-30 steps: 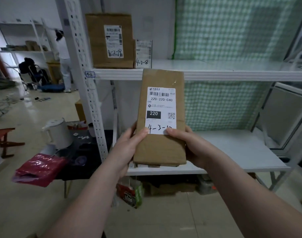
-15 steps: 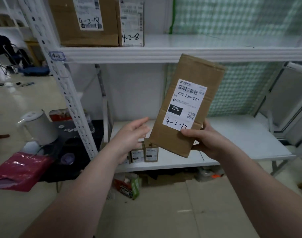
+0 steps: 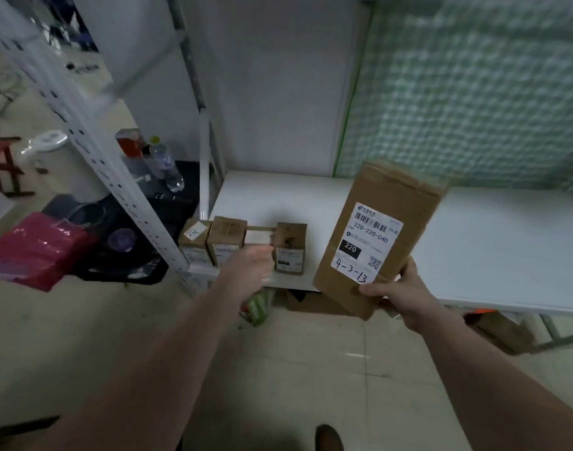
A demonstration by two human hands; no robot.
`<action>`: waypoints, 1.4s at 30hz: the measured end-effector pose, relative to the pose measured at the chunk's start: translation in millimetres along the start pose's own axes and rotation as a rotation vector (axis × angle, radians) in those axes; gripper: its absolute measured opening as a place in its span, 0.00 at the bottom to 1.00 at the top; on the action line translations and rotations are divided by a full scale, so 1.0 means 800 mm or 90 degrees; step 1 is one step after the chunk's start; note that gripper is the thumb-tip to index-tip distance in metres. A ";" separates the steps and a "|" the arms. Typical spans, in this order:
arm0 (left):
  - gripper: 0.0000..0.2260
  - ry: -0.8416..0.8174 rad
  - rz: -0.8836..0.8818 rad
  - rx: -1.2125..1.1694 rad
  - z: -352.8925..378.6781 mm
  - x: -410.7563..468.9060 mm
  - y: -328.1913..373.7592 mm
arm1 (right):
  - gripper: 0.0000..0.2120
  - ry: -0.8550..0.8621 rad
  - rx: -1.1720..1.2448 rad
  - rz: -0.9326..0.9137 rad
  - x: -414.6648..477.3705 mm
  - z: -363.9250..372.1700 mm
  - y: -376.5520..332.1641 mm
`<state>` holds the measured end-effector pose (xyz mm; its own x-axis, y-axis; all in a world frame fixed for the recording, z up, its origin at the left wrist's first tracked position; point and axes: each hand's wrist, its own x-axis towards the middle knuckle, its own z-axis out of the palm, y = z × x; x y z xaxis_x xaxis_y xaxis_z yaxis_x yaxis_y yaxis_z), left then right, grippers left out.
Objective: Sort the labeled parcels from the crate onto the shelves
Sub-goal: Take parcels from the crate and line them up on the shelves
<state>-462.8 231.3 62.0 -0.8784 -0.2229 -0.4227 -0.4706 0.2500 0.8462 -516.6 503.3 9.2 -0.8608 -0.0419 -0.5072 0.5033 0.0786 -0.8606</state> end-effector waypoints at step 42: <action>0.32 0.195 0.220 0.578 0.145 0.261 -0.133 | 0.44 -0.103 -0.379 -0.102 0.360 0.016 0.138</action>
<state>-606.0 267.2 -153.7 -0.9793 -0.2025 0.0068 -0.1921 0.9388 0.2859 -707.6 487.1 -232.3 -0.8761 -0.2450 -0.4152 0.2012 0.5968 -0.7768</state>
